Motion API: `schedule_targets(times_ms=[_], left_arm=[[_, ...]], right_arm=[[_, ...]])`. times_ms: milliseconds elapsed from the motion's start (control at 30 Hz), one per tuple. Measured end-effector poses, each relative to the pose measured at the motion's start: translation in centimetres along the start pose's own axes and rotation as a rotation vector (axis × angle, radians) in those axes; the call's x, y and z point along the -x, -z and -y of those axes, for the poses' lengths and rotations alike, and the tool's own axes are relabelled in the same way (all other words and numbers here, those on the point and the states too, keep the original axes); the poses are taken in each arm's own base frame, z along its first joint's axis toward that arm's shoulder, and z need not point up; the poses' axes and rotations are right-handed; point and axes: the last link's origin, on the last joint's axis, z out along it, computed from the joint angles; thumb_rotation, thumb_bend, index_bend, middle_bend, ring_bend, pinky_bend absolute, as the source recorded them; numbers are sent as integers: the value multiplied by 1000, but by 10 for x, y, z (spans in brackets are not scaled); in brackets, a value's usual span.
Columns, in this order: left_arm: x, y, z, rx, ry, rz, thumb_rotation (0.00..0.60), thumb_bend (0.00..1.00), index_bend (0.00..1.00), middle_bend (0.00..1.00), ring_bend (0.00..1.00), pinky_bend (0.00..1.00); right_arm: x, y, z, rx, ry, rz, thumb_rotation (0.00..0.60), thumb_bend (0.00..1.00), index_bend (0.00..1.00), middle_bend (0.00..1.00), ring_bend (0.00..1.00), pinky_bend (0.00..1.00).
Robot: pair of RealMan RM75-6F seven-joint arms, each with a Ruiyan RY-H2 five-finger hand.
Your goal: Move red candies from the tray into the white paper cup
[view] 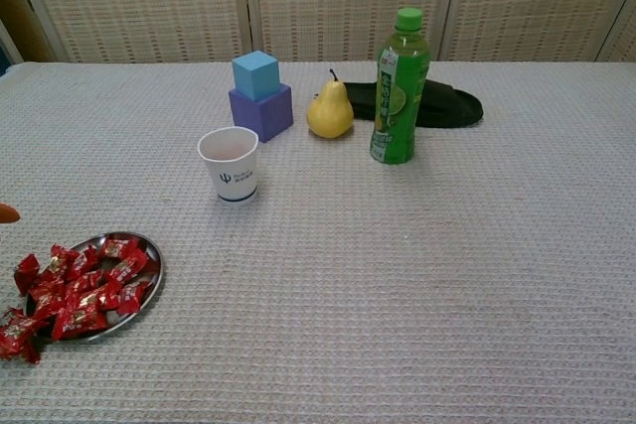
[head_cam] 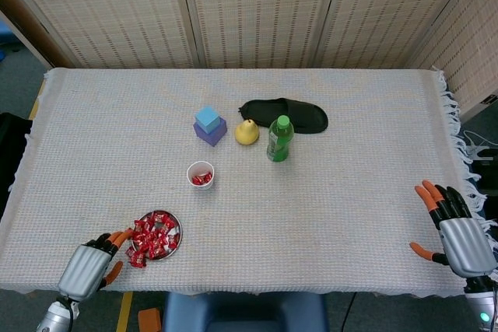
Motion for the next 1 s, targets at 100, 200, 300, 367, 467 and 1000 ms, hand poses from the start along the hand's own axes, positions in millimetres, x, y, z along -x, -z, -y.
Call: schedule_targets(times_ms=[100, 200, 300, 367, 467, 1000], left_arm=[[14, 16, 0, -30, 21, 30, 600, 382, 163, 265, 295, 624], [19, 23, -2, -37, 38, 41, 600, 382, 163, 265, 295, 624], [20, 25, -6, -26, 48, 33, 600, 384, 162, 267, 295, 624], [22, 24, -10, -22, 53, 21, 600, 385, 163, 270, 295, 624], [25, 20, -16, -16, 47, 0, 600, 385, 172, 282, 296, 624], [46, 6, -42, 23, -98, -56, 600, 383, 263, 304, 289, 623]], right_arm=[[1, 1, 1, -3, 1, 2, 600, 25, 0, 0, 0, 0], [2, 1, 1, -4, 5, 10, 600, 24, 0, 0, 0, 0], [4, 0, 2, -11, 9, 20, 600, 25, 0, 0, 0, 0], [5, 0, 3, -14, 10, 24, 600, 24, 0, 0, 0, 0], [5, 1, 4, -19, 10, 25, 600, 25, 0, 0, 0, 0], [5, 3, 5, -27, 12, 32, 600, 24, 0, 0, 0, 0]])
